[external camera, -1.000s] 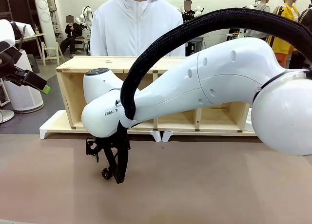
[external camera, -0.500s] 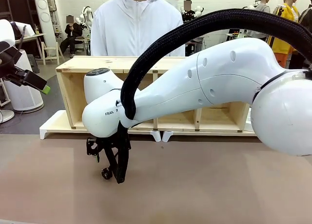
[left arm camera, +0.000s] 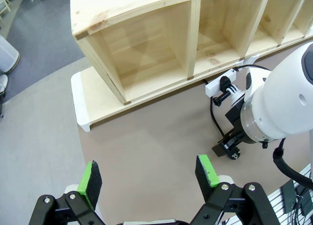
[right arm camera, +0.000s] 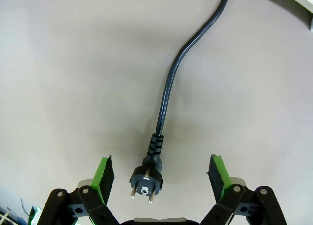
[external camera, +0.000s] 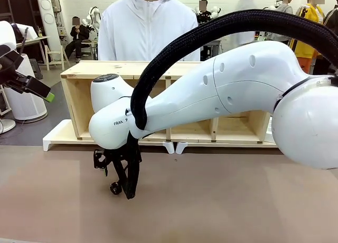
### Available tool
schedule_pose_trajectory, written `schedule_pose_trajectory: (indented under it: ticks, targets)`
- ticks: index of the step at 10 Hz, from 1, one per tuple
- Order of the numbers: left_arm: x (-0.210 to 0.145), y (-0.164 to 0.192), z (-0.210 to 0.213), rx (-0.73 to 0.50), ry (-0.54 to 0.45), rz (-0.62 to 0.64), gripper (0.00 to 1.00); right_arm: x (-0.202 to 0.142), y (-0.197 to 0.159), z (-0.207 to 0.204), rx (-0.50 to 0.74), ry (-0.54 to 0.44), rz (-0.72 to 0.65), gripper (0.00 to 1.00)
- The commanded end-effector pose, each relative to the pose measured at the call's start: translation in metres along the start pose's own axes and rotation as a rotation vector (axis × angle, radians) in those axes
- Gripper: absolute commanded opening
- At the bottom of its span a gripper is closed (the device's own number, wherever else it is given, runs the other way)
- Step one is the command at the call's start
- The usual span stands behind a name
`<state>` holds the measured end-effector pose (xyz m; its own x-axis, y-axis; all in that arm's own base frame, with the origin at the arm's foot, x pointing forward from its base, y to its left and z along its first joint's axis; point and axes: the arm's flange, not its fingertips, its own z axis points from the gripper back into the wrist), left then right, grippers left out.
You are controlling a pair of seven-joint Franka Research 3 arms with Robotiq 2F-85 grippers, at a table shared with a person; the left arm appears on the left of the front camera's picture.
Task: Perform cable management.
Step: When the cord part of the Power Cable appears at the lower middle area of the table and stops, grasp the cord part of the Power Cable.
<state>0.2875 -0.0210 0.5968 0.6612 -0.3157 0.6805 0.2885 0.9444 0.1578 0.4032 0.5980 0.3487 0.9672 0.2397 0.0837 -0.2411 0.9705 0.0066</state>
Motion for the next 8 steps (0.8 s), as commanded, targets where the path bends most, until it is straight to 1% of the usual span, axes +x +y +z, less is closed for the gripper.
schedule_pose_trajectory:
  ticks: [1, 6, 8]
  targets:
    - [0.0016, 0.0013, -0.0018, 0.006, -0.01, -0.001, 1.0, -0.0015, 0.0002, -0.0009, -0.003, 0.0, -0.001, 1.0]
    - [0.0016, 0.0013, -0.0018, 0.006, -0.01, -0.001, 1.0, -0.0053, 0.0032, 0.0051, -0.008, 0.004, -0.006, 1.0]
    - [0.0016, 0.0013, -0.0018, 0.006, -0.01, -0.001, 1.0, -0.0053, 0.0022, -0.0031, -0.011, 0.014, -0.022, 1.0]
